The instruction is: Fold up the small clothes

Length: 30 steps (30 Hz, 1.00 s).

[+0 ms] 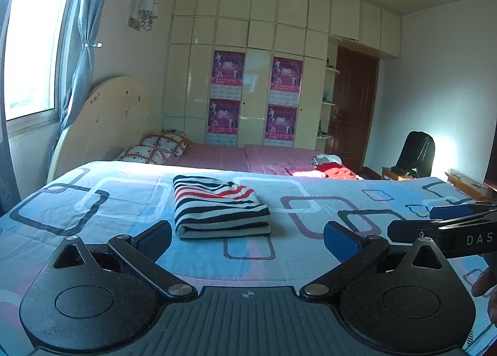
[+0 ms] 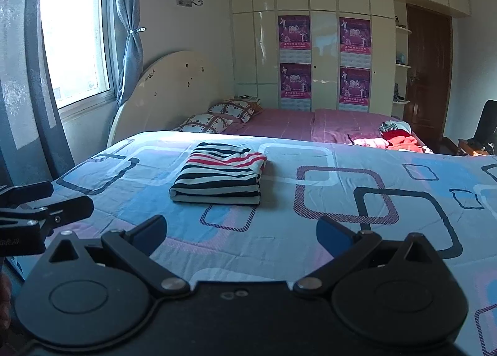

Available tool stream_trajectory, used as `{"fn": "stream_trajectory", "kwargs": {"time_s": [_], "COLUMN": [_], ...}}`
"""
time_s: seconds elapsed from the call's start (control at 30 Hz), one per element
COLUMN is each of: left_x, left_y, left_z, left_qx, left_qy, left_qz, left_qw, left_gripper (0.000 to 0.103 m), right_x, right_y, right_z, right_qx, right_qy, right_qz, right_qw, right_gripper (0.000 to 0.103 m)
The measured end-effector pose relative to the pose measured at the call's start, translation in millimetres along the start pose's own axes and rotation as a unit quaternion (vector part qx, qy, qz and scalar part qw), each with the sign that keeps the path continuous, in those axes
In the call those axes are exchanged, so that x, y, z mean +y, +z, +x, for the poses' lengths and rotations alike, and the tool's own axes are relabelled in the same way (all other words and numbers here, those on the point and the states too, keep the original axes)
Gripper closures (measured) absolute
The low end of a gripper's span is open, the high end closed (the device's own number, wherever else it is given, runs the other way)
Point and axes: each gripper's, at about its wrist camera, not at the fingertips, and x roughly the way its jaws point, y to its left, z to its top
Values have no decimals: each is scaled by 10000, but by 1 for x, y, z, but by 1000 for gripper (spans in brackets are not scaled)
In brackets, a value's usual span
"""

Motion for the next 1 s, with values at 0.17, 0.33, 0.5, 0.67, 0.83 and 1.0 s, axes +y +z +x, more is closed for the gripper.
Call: {"fn": "stream_trajectory", "kwargs": {"time_s": [0.17, 0.33, 0.5, 0.67, 0.83, 1.0], "left_x": [0, -5, -6, -7, -6, -6], "left_y": [0, 1, 1, 2, 2, 3], "left_z": [1, 4, 5, 6, 6, 9], "left_qx": [14, -4, 2, 8, 4, -17], "left_qy": [-25, -82, -116, -123, -124, -149], "left_qz": [-1, 57, 86, 97, 96, 113], "left_qw": [10000, 9999, 9999, 9999, 9999, 9998], "left_gripper": [0, 0, 0, 0, 0, 0], "right_x": [2, -1, -3, -3, -4, -3], "right_y": [0, 0, 0, 0, 0, 1], "right_z": [-1, -1, -2, -1, -2, -2], "right_qx": [-31, -59, -88, -84, -80, -97], "right_qy": [-7, -71, -96, -96, -91, -99], "right_qz": [1, 47, 98, 102, 100, 91], "right_qw": [10000, 9999, 9999, 9999, 9999, 9999], "right_gripper": [1, 1, 1, 1, 1, 1]}}
